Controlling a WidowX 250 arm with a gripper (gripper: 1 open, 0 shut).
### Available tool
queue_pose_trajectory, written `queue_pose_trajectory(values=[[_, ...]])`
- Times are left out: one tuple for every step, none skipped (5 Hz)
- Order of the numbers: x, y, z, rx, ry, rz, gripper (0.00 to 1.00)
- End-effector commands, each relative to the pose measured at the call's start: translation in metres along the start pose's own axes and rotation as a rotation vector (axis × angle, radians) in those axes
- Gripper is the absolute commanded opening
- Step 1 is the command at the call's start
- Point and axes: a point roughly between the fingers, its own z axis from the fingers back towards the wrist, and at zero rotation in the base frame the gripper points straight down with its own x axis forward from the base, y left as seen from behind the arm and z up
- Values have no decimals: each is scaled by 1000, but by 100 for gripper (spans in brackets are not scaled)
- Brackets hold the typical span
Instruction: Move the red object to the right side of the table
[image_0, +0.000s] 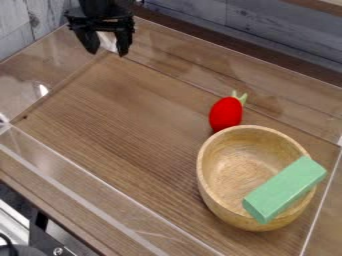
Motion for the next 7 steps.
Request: queue_pose_trajectory(values=[[23, 6, 22, 40, -77, 58, 100], [29, 7, 24, 63, -84, 106, 100], [34, 6, 24, 81, -89, 143, 100], [35, 5, 17, 78, -87, 120, 100], [38, 6, 12, 75, -89, 106, 100], [40, 10, 1, 84, -95, 134, 100], [46, 11, 5, 65, -96, 110, 100]])
